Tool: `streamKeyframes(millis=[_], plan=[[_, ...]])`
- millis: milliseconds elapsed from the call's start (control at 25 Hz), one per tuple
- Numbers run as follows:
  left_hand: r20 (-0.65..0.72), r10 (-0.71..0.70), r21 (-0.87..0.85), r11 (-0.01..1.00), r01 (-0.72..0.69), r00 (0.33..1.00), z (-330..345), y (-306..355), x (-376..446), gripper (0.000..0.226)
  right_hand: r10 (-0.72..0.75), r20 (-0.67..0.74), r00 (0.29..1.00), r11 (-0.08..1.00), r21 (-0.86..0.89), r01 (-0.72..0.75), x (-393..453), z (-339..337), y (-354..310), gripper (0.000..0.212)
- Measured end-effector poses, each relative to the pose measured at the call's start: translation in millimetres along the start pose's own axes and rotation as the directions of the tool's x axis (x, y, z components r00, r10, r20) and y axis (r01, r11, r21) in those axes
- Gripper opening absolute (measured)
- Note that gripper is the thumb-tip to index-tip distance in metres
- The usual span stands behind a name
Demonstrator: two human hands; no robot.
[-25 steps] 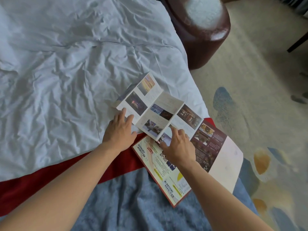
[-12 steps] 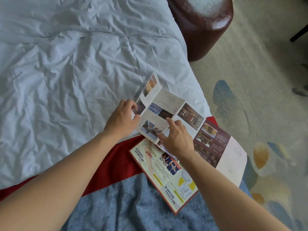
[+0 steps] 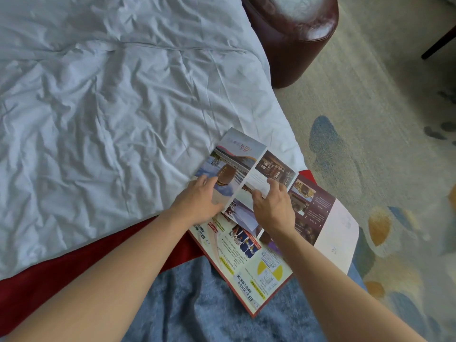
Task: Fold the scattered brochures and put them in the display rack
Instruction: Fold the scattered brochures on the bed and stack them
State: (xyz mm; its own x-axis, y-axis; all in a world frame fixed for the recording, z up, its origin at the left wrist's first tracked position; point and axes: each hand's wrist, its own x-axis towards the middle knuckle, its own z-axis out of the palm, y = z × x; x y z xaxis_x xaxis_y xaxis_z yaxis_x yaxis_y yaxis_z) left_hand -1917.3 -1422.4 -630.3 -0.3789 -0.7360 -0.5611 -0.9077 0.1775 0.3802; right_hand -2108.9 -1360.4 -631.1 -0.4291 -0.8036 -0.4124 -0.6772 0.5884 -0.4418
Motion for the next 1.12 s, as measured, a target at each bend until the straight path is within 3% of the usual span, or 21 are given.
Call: streamKeyframes(millis=[160, 240, 440, 720, 880, 960, 1040, 1120], plan=[[-0.013, -0.106, 0.138, 0.985, 0.106, 0.994, 30, 24, 10, 0.120, -0.012, -0.033, 0.999, 1.000, -0.008, 0.011, 0, 1, 13, 0.059], [-0.043, -0.134, 0.236, 0.962, 0.140, 0.990, 42, 30, 12, 0.123, 0.011, -0.027, 1.000, 1.000, -0.029, -0.012, 1, 1, 21, 0.062], [-0.172, -0.036, 0.324, 0.942, 0.091, 0.984, 48, 28, 14, 0.078, 0.024, 0.030, 0.999, 0.999, -0.026, -0.024, -2, 5, 33, 0.064], [-0.405, 0.071, 0.117, 0.993, -0.025, 0.912, 19, 31, -2, 0.021, 0.098, -0.052, 0.994, 0.995, 0.021, -0.097, -6, 0, 22, 0.064], [-0.531, 0.106, 0.173, 0.985, -0.015, 0.841, -4, 23, -25, 0.024, 0.065, -0.023, 0.998, 0.997, -0.041, -0.066, -20, -6, 12, 0.070], [-0.526, 0.129, 0.216, 0.976, -0.015, 0.841, -12, 15, -43, 0.034, 0.008, -0.023, 1.000, 1.000, -0.005, -0.008, -32, -8, -1, 0.078], [-0.521, 0.123, 0.245, 0.969, 0.010, 0.844, -21, 6, -65, 0.033, -0.121, -0.065, 0.990, 0.992, -0.028, 0.120, -50, -12, -21, 0.087], [-0.520, 0.123, 0.295, 0.954, 0.043, 0.845, -29, -4, -88, 0.027, -0.335, -0.124, 0.934, 0.930, -0.204, 0.306, -67, -15, -44, 0.084]])
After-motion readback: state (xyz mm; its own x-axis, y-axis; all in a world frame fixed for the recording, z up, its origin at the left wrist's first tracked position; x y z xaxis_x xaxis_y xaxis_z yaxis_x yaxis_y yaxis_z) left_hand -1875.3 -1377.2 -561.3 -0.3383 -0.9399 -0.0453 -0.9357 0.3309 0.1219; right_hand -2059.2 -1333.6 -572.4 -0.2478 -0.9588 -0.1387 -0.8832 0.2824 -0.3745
